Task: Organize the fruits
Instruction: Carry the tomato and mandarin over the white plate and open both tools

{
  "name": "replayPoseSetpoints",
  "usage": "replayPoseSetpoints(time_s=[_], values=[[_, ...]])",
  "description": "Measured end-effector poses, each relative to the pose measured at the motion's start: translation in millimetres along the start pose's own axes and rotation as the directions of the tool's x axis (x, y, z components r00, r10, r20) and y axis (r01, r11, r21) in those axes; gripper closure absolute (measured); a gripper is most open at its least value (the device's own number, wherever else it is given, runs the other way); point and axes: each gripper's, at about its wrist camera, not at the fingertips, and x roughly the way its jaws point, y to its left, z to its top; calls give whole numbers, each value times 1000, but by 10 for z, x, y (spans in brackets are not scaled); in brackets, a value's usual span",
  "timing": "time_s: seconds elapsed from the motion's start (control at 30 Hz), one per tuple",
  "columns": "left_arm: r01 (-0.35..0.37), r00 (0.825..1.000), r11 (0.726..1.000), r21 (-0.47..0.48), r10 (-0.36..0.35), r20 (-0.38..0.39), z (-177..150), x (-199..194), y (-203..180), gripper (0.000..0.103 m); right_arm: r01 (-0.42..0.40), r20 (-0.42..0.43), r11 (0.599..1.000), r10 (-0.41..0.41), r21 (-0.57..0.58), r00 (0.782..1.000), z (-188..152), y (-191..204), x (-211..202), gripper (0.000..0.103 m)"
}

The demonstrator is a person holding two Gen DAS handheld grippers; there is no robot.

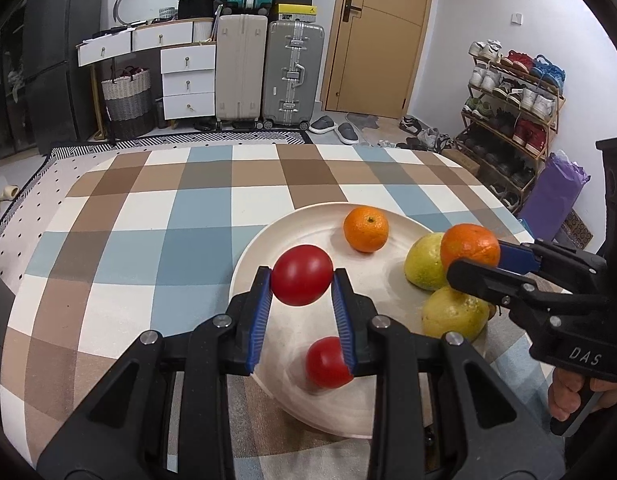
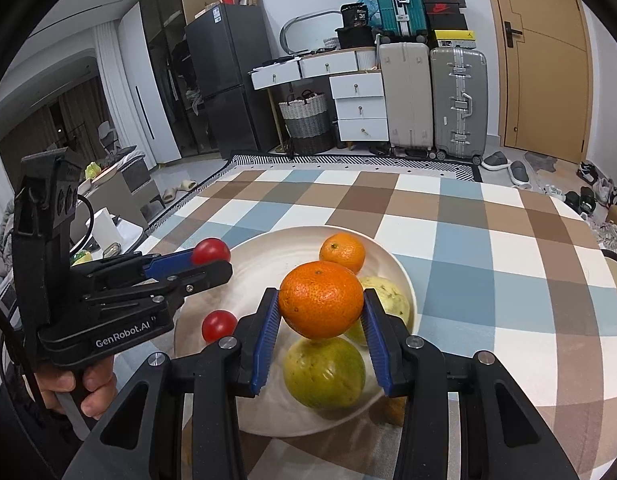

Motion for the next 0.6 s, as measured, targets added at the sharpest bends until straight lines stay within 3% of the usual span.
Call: replayPoseSetpoints(time_s=[0.6], values=[[-15, 999, 1000, 11, 15, -47, -63, 157, 29, 76, 13, -43, 998, -15, -60, 999, 53, 126, 300, 61]])
